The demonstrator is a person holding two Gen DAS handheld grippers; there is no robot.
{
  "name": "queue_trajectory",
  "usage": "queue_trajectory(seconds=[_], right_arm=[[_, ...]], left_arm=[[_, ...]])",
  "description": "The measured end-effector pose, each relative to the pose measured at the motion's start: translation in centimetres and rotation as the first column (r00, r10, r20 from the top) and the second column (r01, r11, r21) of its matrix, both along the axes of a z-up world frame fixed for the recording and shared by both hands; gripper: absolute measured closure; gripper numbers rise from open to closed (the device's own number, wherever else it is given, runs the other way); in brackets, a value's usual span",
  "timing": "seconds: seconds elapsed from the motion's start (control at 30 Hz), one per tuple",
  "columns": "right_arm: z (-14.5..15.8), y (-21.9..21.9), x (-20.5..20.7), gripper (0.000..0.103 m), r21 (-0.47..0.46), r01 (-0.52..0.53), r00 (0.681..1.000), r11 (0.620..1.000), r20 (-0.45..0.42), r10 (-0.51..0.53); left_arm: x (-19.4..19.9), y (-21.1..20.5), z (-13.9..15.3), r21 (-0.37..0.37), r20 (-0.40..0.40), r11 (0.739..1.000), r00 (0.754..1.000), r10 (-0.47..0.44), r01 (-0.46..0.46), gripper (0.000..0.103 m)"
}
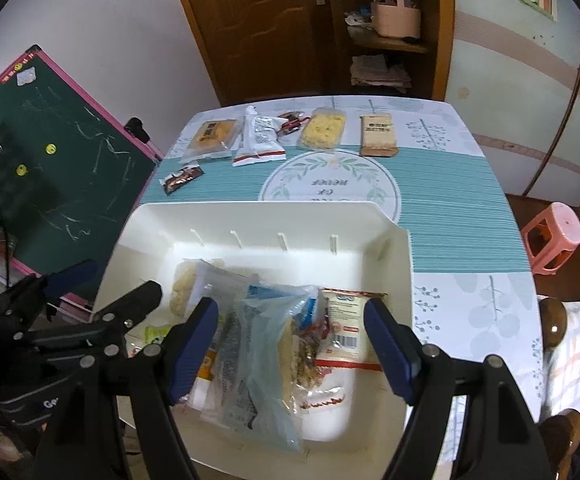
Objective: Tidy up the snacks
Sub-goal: 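Move both tools back over the remaining snacks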
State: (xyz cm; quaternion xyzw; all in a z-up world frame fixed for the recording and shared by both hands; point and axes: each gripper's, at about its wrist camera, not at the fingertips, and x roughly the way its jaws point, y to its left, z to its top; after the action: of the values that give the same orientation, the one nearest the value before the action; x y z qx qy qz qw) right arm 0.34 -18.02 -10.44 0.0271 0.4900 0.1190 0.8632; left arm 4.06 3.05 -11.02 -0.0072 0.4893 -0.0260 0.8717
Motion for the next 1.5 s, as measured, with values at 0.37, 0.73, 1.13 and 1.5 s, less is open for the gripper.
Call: queue_trajectory(seconds=[0.37,0.73,1.13,1.5], right_arm=[[3.7,0.4,4.2,0.027,-0.001,0.004,0.993,1.000,0.116,-0.004],[9.1,2.9,12.9,0.027,-0.130,-0.019,0.969,0.991,0.242,0.051],[4.5,7.2,26.4,0.027,-0.054,-0.037,0.998,0.998,0.049,0.039],[-6.9,11.9,31.0,0.027,-0.004,-0.033,0.982,0.999,-0.185,0.031]], left_arm=[[4.6,4.0,4.6,0.151,0.125,0.988,0.992,0.001,-0.020,0.021],[15.3,11.0,9.4,0.231,0.183,0.967,0.981,0.067,-0.109,0.021],[25.3,13.8,-2.2,0.288,-0.086,0.953,0.994,-0.071,0.093,0.021],[26.0,11.3,-12.3,0.301,-0.280,0.914,0.942,-0.187,0.271,0.021]])
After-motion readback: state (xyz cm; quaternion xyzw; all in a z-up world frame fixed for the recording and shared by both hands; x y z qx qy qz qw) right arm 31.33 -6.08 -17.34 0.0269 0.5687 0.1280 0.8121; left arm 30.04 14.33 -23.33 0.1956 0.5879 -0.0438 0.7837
